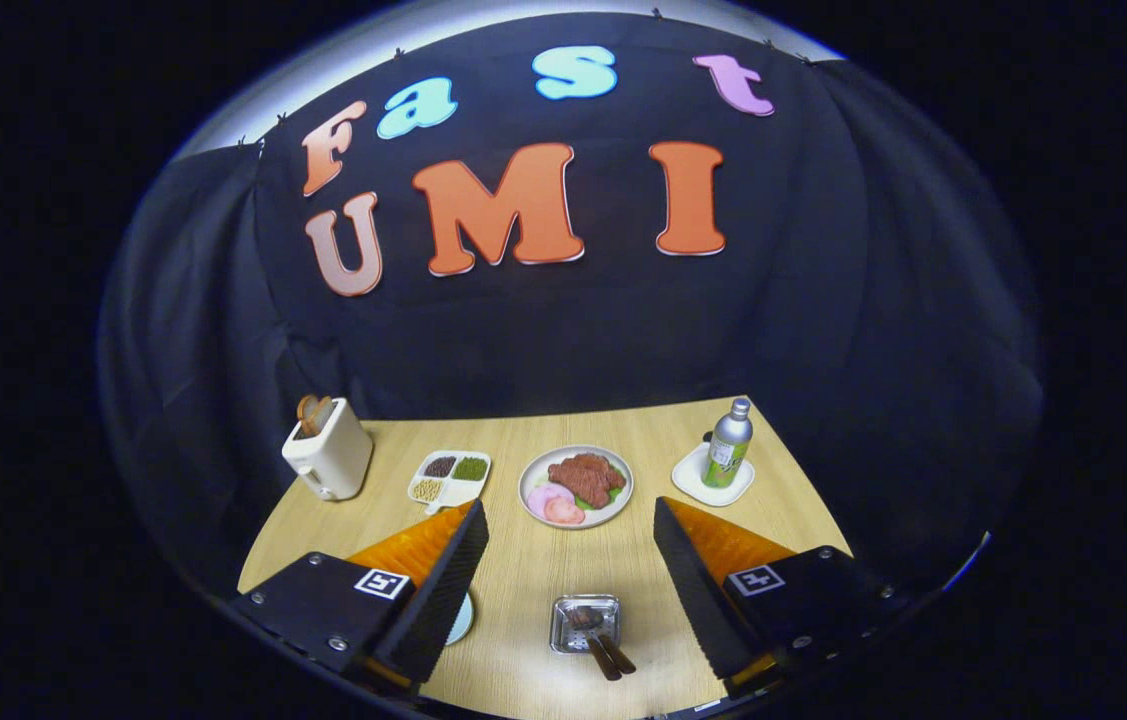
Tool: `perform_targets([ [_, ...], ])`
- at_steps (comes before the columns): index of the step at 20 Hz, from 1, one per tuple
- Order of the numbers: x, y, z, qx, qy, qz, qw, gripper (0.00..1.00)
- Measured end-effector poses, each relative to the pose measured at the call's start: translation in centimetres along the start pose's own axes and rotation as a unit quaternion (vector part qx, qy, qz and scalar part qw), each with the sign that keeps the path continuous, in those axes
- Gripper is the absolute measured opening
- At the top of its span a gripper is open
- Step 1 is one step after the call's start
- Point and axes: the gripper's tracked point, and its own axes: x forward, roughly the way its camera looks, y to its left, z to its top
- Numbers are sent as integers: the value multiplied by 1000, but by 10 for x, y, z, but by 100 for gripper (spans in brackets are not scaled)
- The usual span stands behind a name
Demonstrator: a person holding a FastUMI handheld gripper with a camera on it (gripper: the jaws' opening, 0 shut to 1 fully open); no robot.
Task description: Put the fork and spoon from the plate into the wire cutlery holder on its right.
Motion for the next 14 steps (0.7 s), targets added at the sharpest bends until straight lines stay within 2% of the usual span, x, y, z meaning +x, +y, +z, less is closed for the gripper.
perform_targets([
  [6,-19,-8,8,26,-66,3,997,99],
  [14,-34,-19,-6,36,-77,17,996,100],
])
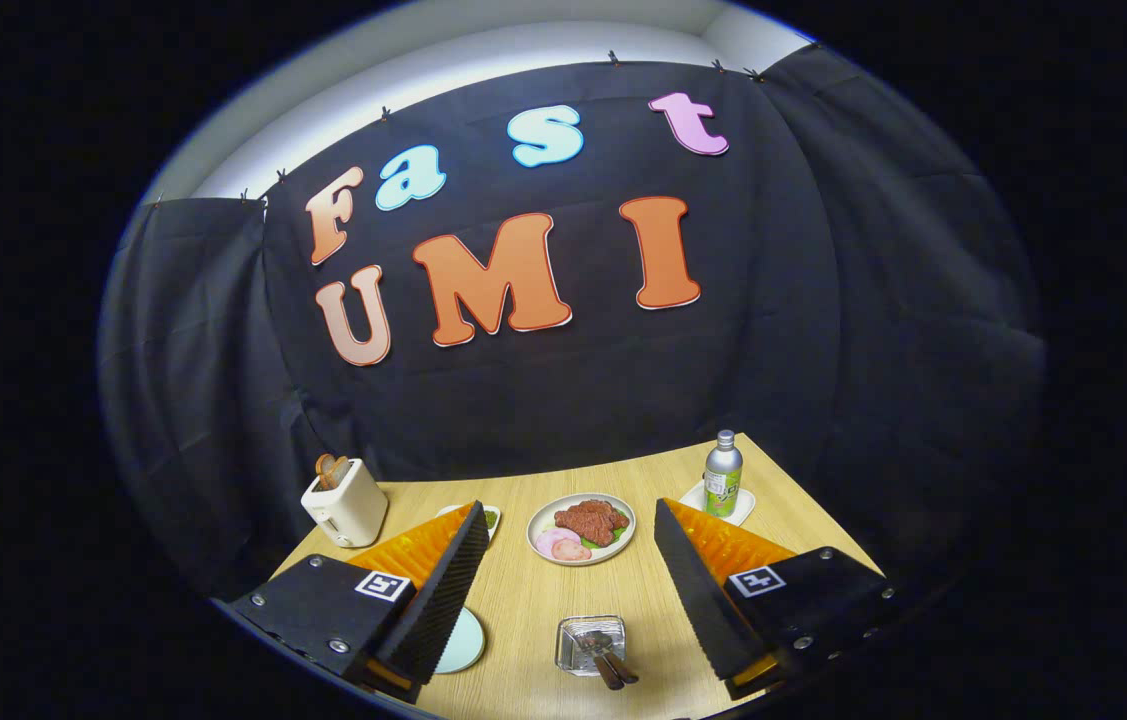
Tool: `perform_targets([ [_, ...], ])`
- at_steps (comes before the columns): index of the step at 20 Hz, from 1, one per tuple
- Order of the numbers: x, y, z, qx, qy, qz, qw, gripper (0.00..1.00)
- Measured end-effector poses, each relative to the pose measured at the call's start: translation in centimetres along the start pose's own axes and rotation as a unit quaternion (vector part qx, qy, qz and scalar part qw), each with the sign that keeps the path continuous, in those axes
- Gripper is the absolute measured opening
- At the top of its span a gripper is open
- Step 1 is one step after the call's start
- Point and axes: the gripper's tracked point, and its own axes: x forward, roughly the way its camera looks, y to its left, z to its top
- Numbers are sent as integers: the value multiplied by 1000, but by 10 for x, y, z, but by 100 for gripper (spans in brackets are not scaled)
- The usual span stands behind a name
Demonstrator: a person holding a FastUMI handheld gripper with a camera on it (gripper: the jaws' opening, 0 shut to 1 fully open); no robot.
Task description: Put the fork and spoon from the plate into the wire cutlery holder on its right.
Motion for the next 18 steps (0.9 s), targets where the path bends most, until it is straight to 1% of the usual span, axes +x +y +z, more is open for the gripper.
perform_targets([
  [7,-9,-16,5,6,-11,-2,1000,100],
  [18,-10,-10,-5,9,3,7,1000,100],
])
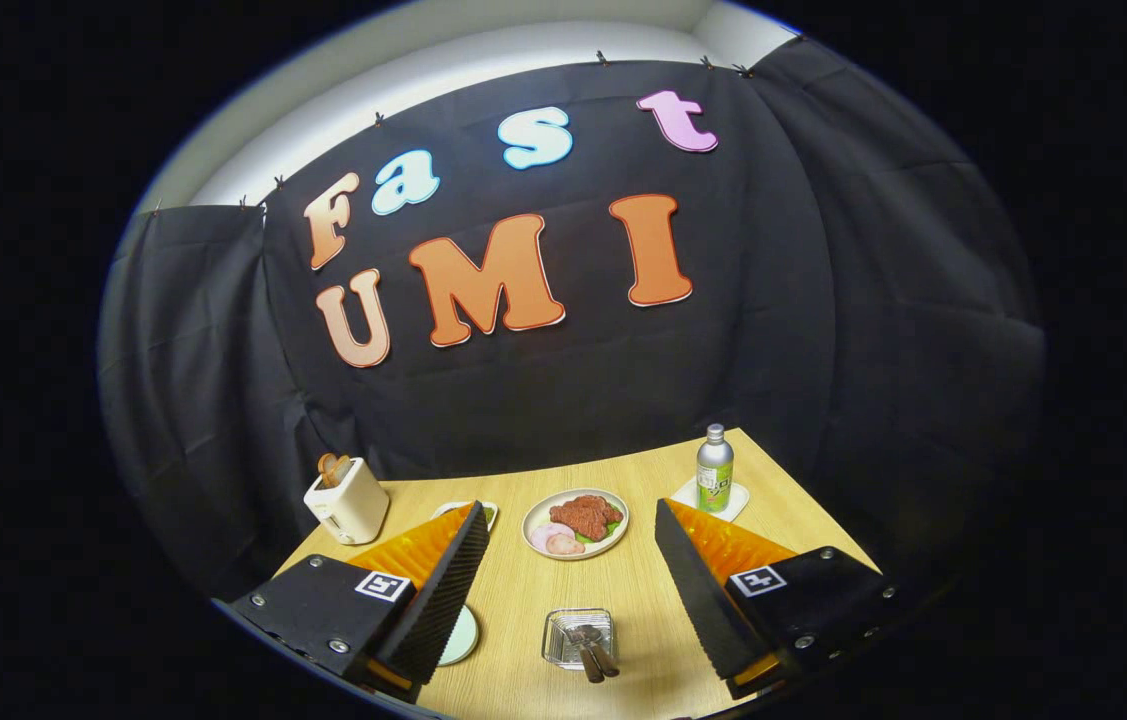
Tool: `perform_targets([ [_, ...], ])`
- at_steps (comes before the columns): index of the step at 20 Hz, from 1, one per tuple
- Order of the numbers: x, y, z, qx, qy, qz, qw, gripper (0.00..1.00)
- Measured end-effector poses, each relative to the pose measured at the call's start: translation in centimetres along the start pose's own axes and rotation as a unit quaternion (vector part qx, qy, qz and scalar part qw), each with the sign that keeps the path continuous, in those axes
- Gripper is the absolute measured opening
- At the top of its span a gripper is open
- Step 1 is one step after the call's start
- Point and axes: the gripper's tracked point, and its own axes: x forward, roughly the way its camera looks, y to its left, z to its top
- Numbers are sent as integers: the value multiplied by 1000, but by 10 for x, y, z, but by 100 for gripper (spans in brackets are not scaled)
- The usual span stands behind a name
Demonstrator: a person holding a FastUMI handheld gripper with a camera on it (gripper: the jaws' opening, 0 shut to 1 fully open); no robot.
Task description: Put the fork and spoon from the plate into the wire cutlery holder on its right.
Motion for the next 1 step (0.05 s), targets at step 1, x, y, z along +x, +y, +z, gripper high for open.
perform_targets([
  [1,0,1,0,2,0,1,1000,100],
])
